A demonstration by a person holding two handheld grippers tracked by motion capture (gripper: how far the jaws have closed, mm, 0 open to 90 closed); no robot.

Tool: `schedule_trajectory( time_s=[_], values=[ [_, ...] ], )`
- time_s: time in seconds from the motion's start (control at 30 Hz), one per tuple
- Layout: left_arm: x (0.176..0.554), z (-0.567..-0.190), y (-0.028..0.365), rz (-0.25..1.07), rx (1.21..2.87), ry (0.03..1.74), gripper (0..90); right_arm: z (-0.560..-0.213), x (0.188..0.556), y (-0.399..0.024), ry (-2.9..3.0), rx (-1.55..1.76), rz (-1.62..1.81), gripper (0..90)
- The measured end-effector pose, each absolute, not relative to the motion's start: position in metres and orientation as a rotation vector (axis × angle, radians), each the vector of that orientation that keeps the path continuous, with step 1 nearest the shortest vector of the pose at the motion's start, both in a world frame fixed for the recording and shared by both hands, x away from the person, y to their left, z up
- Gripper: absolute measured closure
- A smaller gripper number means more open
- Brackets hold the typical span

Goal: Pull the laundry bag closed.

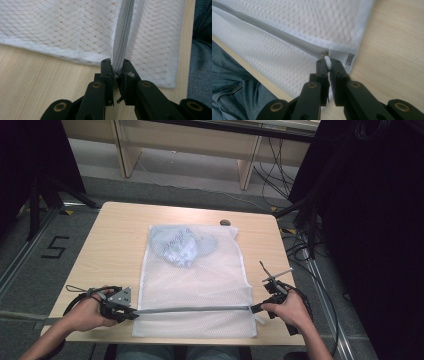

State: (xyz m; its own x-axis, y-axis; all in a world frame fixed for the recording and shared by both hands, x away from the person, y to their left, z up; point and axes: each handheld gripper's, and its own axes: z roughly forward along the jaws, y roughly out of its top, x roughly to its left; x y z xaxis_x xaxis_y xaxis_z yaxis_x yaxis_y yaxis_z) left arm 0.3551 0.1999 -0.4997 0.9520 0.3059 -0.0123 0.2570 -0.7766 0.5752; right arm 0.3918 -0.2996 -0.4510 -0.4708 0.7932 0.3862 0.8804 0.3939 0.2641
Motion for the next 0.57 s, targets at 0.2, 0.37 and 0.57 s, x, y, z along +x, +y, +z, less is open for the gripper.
schedule_trajectory(
  time_s=[0.2,0.37,0.57],
  values=[
    [0.355,-0.501,0.201,0.115,2.489,0.402,80.4,-0.453,0.387,-0.285,-2.46,-1.489,-0.731,73.8],
    [0.353,-0.5,0.201,0.109,2.488,0.434,61.6,-0.447,0.382,-0.281,-2.511,-1.416,-0.983,61.4],
    [0.35,-0.49,0.203,0.133,2.39,0.481,39.1,-0.447,0.381,-0.301,-2.436,-1.511,-1.273,57.2]
  ],
)
